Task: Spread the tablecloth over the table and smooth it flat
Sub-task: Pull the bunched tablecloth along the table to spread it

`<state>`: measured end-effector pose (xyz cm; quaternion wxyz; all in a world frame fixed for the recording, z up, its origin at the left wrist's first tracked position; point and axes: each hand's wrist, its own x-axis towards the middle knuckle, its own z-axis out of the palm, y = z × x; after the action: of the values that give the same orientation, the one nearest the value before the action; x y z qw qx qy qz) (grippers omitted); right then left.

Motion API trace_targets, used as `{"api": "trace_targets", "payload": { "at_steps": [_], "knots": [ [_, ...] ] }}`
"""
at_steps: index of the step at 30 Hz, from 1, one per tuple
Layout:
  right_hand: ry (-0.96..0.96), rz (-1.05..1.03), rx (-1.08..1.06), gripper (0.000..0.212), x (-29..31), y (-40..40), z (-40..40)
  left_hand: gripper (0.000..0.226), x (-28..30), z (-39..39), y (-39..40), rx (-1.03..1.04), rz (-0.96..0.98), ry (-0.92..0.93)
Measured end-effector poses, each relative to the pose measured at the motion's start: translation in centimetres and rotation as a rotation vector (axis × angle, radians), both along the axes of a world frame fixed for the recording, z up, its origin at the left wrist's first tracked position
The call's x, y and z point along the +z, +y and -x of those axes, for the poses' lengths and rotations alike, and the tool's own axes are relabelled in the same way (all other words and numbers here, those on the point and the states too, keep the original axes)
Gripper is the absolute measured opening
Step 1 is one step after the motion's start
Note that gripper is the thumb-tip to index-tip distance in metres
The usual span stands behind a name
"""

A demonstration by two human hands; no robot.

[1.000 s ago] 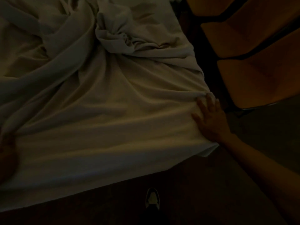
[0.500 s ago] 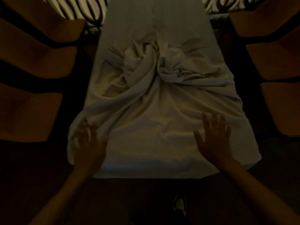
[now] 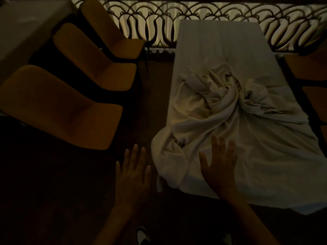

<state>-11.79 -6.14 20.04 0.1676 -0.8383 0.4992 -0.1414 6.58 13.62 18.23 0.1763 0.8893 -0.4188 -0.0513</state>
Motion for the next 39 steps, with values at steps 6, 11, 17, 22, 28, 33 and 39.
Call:
{"api": "trace_targets", "payload": {
  "at_steps": [6, 11, 17, 22, 28, 33, 39],
  "knots": [
    [-0.047, 0.000, 0.023, 0.076, 1.8, 5.2, -9.4, 0.052, 2.1, -8.4, 3.1, -0.147, 0.081, -0.119],
    [-0.062, 0.011, -0.068, 0.074, 1.5, 4.9, -13.3, 0.045, 2.2, -13.9, 0.0, -0.247, 0.186, -0.148],
    [-0.111, -0.028, -0.203, 0.072, -0.5, 0.1, -17.2, 0.038, 1.7, -20.1, -7.3, -0.427, 0.251, -0.181],
    [-0.077, -0.089, -0.329, 0.076, -1.0, -4.1, -21.0, 0.035, 2.7, -24.9, -14.1, -0.545, 0.242, -0.219],
    [-0.073, -0.073, -0.434, 0.072, -0.4, -8.8, -23.5, 0.037, 4.6, -28.6, -22.4, -0.658, 0.217, -0.201],
    [-0.094, -0.107, -0.564, 0.071, 0.0, -12.2, -24.6, 0.039, 4.7, -30.5, -29.6, -0.761, 0.218, -0.214],
    [-0.119, -0.120, -0.737, 0.070, -0.4, -17.3, -27.3, 0.044, 3.5, -34.0, -39.4, -0.935, 0.171, -0.149]
  ]
}}
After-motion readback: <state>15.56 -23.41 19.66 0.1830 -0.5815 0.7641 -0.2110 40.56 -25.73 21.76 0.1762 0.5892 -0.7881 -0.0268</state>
